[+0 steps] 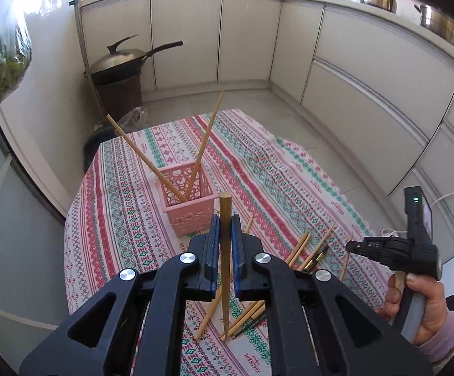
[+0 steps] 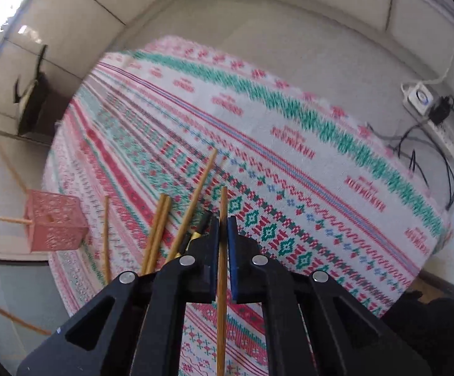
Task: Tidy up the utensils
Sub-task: 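Grasp another chopstick with the right gripper while the left gripper lifts its chopstick, then carry both held chopsticks upright over the pink mesh cup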
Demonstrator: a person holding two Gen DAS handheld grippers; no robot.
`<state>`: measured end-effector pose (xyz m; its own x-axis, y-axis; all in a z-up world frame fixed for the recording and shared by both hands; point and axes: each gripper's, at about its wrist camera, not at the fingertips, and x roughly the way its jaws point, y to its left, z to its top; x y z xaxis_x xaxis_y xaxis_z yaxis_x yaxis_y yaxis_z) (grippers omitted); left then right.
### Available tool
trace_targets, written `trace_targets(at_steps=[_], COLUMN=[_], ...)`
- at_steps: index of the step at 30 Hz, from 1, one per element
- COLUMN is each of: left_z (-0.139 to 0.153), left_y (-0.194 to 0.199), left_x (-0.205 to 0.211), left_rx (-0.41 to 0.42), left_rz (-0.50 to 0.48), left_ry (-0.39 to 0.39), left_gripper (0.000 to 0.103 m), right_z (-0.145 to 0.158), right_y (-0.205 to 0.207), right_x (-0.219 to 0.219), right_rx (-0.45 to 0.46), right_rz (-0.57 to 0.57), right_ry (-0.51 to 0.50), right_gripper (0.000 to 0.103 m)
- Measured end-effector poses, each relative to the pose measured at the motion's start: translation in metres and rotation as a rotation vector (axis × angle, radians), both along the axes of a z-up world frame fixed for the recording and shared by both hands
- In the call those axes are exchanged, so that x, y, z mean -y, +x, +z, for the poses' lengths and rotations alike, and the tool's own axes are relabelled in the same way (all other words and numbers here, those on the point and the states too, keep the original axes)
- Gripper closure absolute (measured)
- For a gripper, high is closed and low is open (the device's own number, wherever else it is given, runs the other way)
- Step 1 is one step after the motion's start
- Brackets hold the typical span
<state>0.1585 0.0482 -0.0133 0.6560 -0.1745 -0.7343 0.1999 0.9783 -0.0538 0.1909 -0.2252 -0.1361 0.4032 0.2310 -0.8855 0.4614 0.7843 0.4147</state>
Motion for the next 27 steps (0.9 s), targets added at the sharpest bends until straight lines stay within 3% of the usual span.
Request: trace_targets(at_steps=[5,14,21,27], left_z=[0.017,0.043,0.072,0.111], left_y=[-0.008,-0.012,-0.006,-0.003], left_x=[0.001,0.001,-0.011,-0.027], left_rx=[0.050,0.115,0.181,0.290], left_rz=[-0.009,-0.007,0.036,0.109], left_ry=[-0.031,-0.066,-0.111,-0.160], left_gripper=[0.097,0.097,0.097,0.097], right_z=[0.064,0.135,0.180,0.213], right_y=[-0.019,-0.031,-0.010,0.011], right_x=[0.003,0.015,0.013,0.000], right_rx=[0.232,0.470,0.577,0.648], right_rz=[0.079,0.084,0.075,0.094], right_ry=[-0.085,-0.129,-0.073,-0.019], right_gripper=[0.098,0.098,0.098,0.098])
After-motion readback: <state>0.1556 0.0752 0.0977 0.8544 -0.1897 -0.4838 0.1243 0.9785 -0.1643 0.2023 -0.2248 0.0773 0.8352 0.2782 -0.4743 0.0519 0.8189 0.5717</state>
